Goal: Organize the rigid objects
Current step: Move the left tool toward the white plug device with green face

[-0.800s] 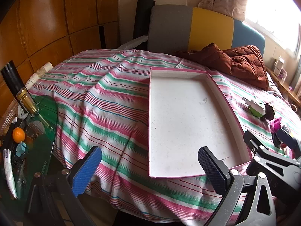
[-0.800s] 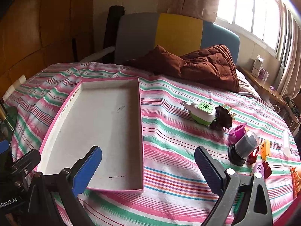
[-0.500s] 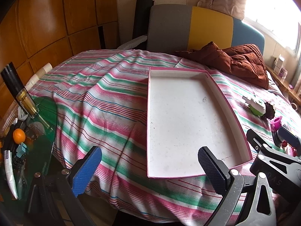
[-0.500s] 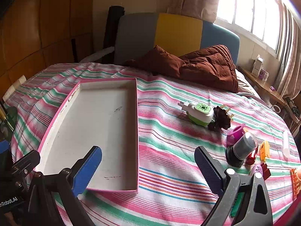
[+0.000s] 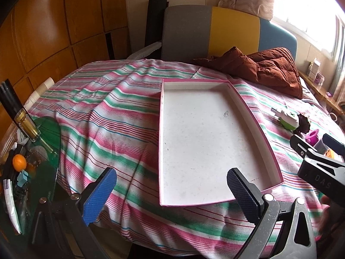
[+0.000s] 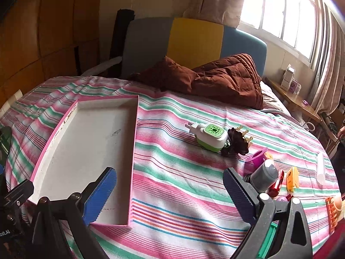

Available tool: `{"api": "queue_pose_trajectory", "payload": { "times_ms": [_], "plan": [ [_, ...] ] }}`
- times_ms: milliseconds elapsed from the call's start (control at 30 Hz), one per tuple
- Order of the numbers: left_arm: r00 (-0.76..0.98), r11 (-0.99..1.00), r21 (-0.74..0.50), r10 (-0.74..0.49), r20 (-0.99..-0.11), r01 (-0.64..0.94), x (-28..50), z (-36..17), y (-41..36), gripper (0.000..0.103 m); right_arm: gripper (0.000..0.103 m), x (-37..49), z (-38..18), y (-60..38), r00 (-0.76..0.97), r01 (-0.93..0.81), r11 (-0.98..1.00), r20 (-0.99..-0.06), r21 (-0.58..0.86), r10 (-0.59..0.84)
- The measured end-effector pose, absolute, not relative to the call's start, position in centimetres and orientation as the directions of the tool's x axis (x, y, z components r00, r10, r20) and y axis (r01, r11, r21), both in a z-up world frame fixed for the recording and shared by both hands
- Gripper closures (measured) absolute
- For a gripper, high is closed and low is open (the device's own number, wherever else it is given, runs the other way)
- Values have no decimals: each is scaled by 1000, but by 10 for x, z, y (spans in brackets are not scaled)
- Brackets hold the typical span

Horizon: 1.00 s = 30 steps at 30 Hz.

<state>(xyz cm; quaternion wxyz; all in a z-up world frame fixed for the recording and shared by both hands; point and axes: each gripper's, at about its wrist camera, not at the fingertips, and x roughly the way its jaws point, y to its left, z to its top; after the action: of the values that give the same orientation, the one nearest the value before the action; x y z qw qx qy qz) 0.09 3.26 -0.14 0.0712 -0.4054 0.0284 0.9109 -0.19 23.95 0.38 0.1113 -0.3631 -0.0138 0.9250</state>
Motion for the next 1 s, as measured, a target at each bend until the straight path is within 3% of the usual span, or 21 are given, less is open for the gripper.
{"api": "queue_pose_trajectory", "payload": {
  "times_ms": [400, 700, 1000],
  "plan": [
    [-650, -975, -34, 173, -740, -221, 2, 2, 44, 0, 3, -7, 15, 273, -718, -190, -976, -664, -102, 209],
    [-609, -944, -97, 281, -742, -317, -11, 13, 70, 0, 3, -13, 22, 348, -709, -259, -955, -644, -142, 288],
    [-536, -881, -144, 395, -746, -450, -37, 28, 130, 0, 2, -5, 15, 436, -694, -418, -908, -646, 1, 319]
  ]
}}
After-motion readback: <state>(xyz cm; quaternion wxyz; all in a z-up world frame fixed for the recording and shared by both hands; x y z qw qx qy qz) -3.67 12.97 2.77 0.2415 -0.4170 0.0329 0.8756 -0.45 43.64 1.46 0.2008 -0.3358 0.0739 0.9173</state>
